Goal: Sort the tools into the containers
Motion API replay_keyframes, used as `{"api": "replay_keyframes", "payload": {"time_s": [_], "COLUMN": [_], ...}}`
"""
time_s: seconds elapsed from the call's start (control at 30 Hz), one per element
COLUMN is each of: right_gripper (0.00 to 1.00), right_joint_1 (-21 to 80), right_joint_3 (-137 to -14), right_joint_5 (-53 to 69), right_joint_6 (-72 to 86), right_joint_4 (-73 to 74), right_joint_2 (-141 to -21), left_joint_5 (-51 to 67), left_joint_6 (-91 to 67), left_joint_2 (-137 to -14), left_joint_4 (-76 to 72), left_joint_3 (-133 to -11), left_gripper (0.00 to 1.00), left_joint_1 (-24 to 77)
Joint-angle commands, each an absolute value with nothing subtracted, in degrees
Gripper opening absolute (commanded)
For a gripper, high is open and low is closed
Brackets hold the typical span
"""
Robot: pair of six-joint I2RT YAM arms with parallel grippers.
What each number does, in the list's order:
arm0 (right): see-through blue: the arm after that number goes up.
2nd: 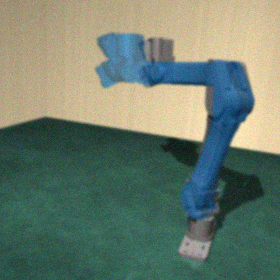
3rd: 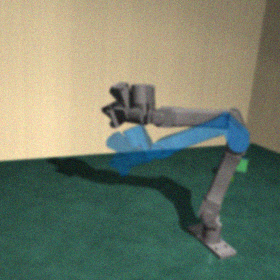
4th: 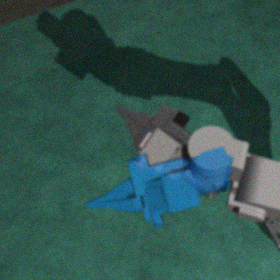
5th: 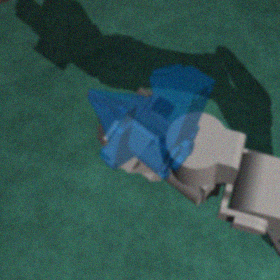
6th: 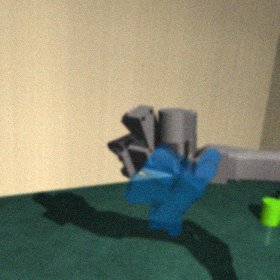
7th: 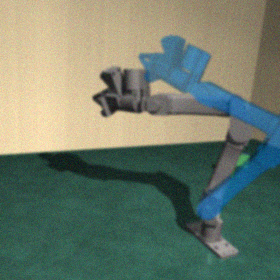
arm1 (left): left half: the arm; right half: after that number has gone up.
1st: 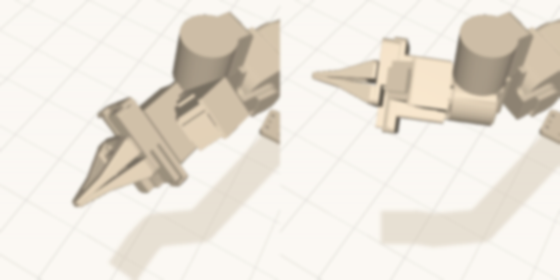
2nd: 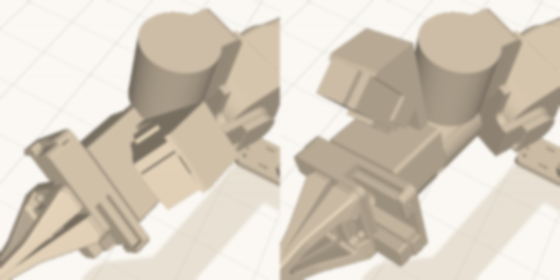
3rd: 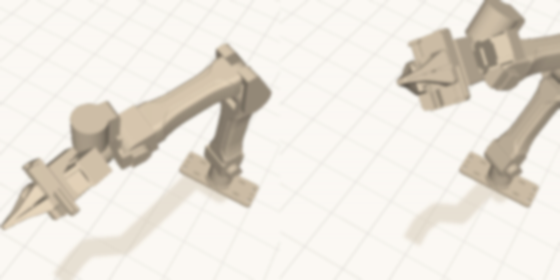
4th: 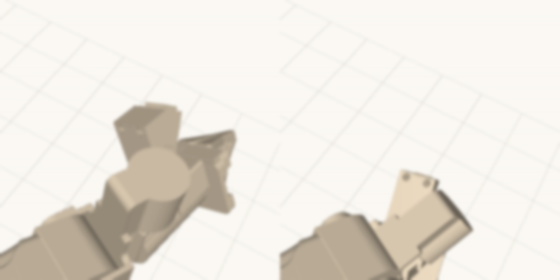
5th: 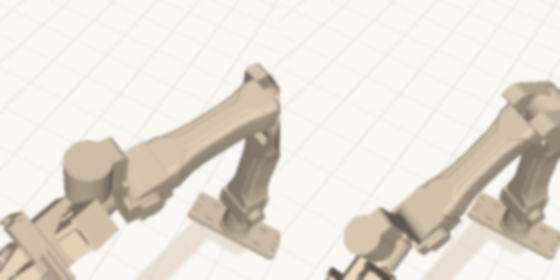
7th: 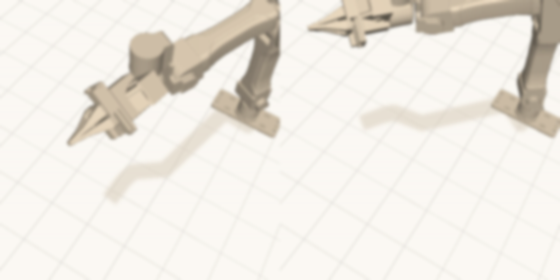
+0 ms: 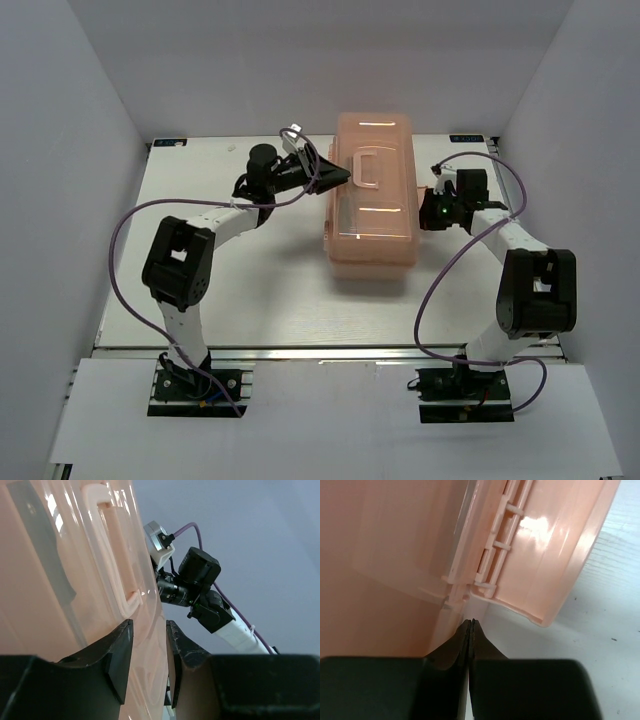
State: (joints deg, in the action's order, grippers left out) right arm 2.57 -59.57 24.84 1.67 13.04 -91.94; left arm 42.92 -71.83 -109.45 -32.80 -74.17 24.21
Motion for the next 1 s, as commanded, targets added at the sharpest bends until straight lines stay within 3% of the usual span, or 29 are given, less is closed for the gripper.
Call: {"api": "replay_keyframes", "payload": {"time_s": [0.0, 0.17, 0.3, 0.47, 0.73, 0.97], "right_gripper": [0.00, 0.00, 0.00, 0.00, 0.00, 0.00], "right_joint_1": [2.91, -2.17, -5.53, -7.29, -7.38, -7.29], "right_joint_3": [-59.68, -55.29, -54.32, -56.41, -70.91, -74.53], "right_joint_5": [19.44, 13.37, 14.32, 20.73, 35.67, 41.39], "right_joint_6": [2.82, 2.46, 2.02, 1.85, 5.18, 9.93], "right_joint_4": [9.58, 8.44, 8.26, 5.72, 3.34, -2.72], "right_joint_2": [-88.78, -85.52, -86.83, -93.06, -110.55, -109.96], "left_joint_5": [43.68, 41.23, 40.08, 39.12, 35.78, 34.98], "left_joint_6": [-69.70, -61.89, -54.94, -50.54, -53.00, -52.29], "left_joint_2": [-104.42, -96.52, -88.27, -83.50, -81.47, -81.21], "left_joint_4": [-30.50, -21.47, -12.85, -6.33, -9.23, -6.86], "left_joint_3": [-76.99, -75.77, -70.77, -61.81, -54.32, -54.41], "left_gripper": [0.43, 0.46, 0.54, 0.63, 0.66, 0.66], "left_joint_1": [22.33, 17.85, 12.59, 10.37, 10.46, 10.55]}}
